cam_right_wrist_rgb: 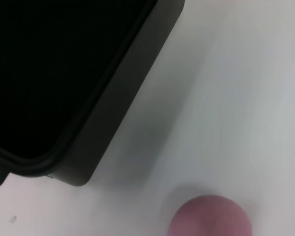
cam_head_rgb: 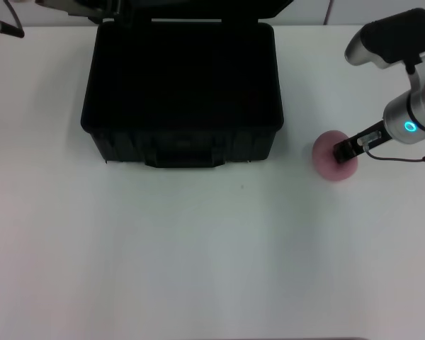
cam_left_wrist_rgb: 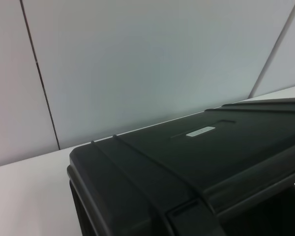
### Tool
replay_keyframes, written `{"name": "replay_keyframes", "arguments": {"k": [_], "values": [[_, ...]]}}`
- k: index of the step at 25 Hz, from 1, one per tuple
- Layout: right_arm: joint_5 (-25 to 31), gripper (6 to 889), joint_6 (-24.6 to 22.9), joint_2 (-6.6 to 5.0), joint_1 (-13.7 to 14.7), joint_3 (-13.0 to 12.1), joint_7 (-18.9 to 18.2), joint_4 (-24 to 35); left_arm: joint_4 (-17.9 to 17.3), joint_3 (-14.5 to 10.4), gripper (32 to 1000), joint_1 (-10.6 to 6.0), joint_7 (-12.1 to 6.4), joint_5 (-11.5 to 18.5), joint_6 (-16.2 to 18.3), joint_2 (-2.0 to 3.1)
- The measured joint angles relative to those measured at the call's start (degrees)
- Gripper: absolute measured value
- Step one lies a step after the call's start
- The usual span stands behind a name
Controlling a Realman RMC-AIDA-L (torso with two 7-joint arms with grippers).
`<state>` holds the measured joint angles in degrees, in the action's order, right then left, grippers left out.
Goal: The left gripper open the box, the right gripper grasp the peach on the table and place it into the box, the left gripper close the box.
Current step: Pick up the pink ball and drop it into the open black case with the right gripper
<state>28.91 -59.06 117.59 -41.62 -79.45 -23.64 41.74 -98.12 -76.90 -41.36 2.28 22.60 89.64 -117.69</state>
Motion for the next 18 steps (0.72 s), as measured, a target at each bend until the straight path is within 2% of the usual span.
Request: {"name": "replay_keyframes", "arguments": {"k": [10,18], "values": [[0.0,51,-0.9,0.0,0.1,0.0,-0.6,1.8,-0.1,0.0,379,0.34,0.0,0.0,0.1,0.01],[0.0,39,-6.5,0.0,2.0,0.6,-0.8,11.2,-0.1,0.0,379,0.54,-0.04,0.0,0.2,0.04]]}}
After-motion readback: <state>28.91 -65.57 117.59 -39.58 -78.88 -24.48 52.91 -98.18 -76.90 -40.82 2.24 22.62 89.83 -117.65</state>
